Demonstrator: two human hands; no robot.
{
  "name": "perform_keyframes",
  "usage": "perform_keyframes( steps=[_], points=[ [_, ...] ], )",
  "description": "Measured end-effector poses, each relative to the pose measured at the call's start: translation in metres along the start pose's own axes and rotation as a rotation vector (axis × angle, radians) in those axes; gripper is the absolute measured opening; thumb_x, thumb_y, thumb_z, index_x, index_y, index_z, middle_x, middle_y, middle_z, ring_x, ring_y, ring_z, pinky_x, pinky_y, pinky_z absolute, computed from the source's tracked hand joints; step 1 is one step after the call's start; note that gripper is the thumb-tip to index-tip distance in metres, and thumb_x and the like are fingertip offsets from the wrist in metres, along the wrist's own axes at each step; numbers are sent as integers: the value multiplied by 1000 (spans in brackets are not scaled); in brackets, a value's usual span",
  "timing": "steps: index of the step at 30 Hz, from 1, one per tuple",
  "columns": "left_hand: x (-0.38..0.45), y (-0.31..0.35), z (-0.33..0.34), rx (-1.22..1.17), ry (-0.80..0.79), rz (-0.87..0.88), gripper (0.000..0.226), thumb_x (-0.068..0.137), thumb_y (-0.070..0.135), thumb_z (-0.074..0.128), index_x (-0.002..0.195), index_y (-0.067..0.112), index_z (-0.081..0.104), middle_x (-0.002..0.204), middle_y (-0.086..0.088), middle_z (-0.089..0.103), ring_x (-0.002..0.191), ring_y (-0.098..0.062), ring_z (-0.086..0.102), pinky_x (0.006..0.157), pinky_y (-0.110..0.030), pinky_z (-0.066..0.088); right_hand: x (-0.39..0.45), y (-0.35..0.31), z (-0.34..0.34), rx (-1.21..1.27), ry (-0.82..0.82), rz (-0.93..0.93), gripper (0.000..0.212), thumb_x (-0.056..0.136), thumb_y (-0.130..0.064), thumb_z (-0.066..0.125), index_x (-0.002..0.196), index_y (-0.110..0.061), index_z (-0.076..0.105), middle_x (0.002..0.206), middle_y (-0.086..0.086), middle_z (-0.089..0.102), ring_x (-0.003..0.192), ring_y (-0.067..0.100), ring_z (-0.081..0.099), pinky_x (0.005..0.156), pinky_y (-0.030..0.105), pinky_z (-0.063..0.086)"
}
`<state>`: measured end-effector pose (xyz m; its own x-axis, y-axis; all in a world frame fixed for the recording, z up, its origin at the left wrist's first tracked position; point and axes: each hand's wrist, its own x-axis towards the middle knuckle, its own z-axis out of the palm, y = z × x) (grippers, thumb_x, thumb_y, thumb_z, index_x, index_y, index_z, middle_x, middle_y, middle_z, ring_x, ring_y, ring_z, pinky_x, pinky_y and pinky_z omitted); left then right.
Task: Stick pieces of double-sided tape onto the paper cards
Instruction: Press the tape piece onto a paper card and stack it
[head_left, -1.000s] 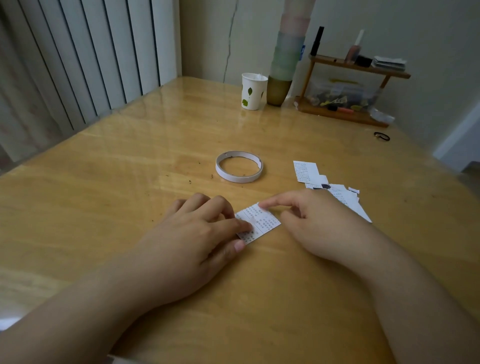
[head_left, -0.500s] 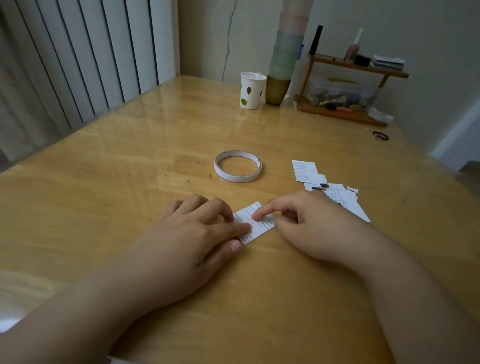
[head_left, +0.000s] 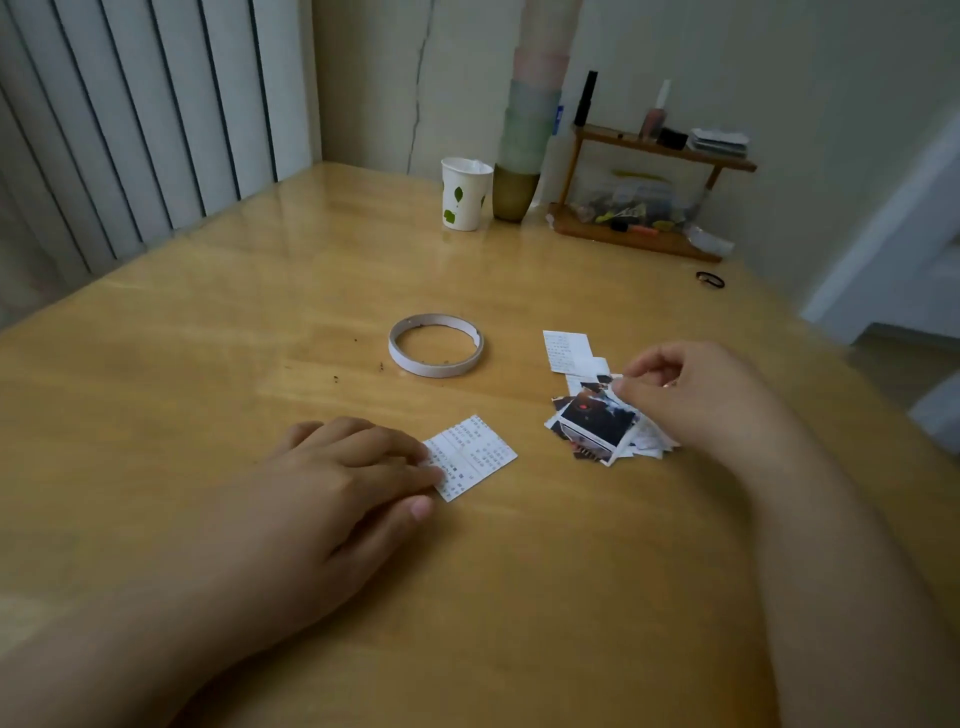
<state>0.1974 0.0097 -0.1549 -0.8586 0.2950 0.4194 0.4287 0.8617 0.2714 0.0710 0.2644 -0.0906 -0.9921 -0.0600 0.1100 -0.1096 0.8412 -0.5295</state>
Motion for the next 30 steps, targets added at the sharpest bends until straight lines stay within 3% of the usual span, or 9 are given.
perform_keyframes(
  steps=[3,5,8,12,18,23,25,28,30],
  points=[
    [1,1,0,25,-16,7,51,96,54,19,117,37,62,116,24,57,106,1,47,86,-32,41,3,8,2,-98,-111,129,37,75,-47,74,98,-22,62,98,-6,57,90,13,55,69,27,40],
    [1,2,-1,30,-19,8,51,96,54,20,117,36,63,116,23,59,105,0,47,85,-32,42,0,5,7,-113,-171,125,43,70,-50,77,98,-24,59,98,-9,52,93,12,53,69,26,40],
    [0,2,-1,12,-31,-4,52,95,56,20,119,37,62,117,25,57,107,1,46,86,-35,43,-3,0,10,-113,-195,89,43,67,-47,80,95,-24,57,94,-11,49,88,10,50,60,23,35],
    [-1,1,0,8,-54,-13,52,94,59,19,120,39,59,119,28,55,110,4,43,91,-26,31,-3,-1,12,-75,-171,61,39,67,-39,83,90,-22,55,88,-11,52,74,7,49,55,24,33],
    [-1,-1,0,-30,-55,-24,55,93,62,16,121,41,58,121,30,52,113,8,39,91,-25,33,-3,-2,8,23,-62,-7,14,77,-21,78,75,-21,64,72,-5,60,56,5,52,41,14,33],
    [0,-1,0,-49,-54,-28,55,92,62,17,120,40,59,120,30,53,112,7,40,90,-28,35,-3,-3,6,-74,-58,-48,14,88,-28,66,75,-23,67,71,-1,66,58,11,58,44,22,36],
    [0,-1,0,-43,-51,-26,54,93,61,19,119,39,60,119,29,54,111,7,41,89,-27,36,-1,-2,8,-163,-65,-50,26,94,-31,56,72,-19,63,77,4,62,60,14,53,47,26,30],
    [0,0,0,-44,-48,-27,53,93,60,19,119,39,61,119,29,54,111,6,41,90,-29,37,2,2,11,-237,-79,-36,24,99,-29,46,93,-15,64,95,4,44,77,18,46,60,28,29],
    [0,-1,0,-44,-54,-28,54,93,61,19,120,40,60,121,30,53,112,7,39,91,-29,36,3,4,11,-213,-29,-63,21,97,-24,50,112,-18,64,102,4,50,87,19,47,66,27,32]
  ],
)
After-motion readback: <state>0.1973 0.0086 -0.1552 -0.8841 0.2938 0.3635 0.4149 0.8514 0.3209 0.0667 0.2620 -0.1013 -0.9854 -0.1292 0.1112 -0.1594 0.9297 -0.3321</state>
